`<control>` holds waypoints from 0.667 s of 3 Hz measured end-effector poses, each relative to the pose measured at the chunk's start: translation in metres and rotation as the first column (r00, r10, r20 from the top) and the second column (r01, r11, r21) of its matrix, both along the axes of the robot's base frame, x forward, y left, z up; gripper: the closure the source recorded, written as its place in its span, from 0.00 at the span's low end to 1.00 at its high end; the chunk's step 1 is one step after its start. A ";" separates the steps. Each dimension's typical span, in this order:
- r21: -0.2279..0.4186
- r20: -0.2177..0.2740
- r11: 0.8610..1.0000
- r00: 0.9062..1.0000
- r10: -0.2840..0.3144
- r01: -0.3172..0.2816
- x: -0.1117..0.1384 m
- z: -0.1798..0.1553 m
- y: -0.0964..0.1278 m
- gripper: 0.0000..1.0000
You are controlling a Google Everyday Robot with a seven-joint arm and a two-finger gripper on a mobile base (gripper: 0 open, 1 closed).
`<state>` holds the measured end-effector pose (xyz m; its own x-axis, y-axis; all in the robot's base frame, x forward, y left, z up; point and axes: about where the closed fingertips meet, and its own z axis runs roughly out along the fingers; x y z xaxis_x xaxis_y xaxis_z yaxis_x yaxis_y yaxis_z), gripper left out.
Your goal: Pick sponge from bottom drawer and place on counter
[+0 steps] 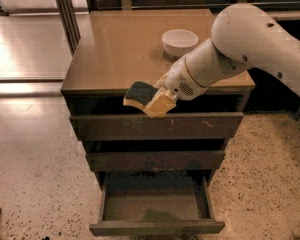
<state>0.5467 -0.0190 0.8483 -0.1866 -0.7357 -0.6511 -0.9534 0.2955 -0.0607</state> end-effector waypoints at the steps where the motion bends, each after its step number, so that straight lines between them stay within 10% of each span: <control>1: 0.000 0.000 1.000 1.000 0.000 0.000 0.000 0.000 0.000 1.00; 2: 0.012 -0.005 0.999 1.000 -0.030 0.030 0.011 0.002 -0.002 1.00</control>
Offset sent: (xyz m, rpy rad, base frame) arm 0.0275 -0.0083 0.0060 0.0304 0.0086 -0.0761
